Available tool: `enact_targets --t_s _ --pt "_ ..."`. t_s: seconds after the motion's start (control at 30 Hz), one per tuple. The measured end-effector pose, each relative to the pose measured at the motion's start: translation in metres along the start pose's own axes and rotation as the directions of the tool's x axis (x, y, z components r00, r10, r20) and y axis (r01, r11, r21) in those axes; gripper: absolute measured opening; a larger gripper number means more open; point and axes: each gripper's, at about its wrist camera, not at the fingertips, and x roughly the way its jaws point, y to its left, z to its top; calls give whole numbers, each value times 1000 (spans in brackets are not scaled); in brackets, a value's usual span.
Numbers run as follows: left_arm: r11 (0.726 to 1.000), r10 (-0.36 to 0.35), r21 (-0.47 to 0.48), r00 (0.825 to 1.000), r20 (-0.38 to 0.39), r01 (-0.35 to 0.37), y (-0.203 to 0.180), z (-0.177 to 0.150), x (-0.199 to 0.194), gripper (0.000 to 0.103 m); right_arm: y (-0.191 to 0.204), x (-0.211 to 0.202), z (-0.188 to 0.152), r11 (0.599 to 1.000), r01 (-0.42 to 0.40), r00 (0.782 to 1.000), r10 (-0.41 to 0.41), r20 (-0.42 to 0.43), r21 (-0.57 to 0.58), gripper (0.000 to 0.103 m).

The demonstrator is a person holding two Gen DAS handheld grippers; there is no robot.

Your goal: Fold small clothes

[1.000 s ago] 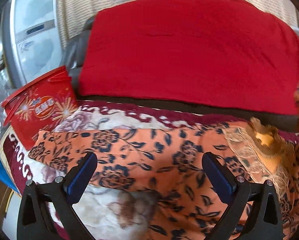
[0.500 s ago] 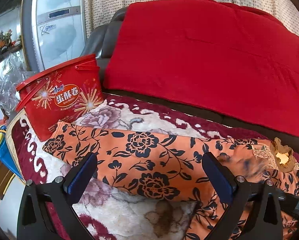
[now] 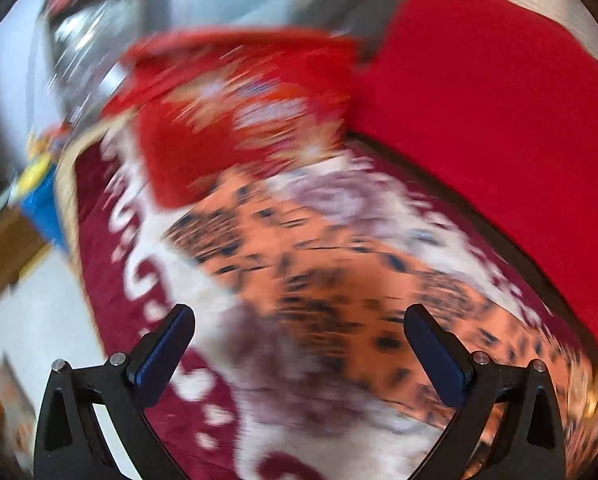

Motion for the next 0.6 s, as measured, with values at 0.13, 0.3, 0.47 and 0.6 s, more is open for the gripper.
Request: enact_targets --t_s 0.13,0.3,0.47,0.6 --pt "992 -3 -123 995 -97 -9 38 1 28 103 -35 15 -4 996 56 995 -49 -87 74 81" --pt "977 -57 -211 982 -183 18 60 3 59 103 -28 -14 7 998 -30 999 31 -23 51 81" --pt "964 -129 -253 974 -186 79 67 8 77 67 -23 -24 8 997 -55 998 54 33 47 81" --pt "959 -140 -266 980 -140 99 70 16 82 56 -30 -39 8 995 -70 996 66 54 68 81"
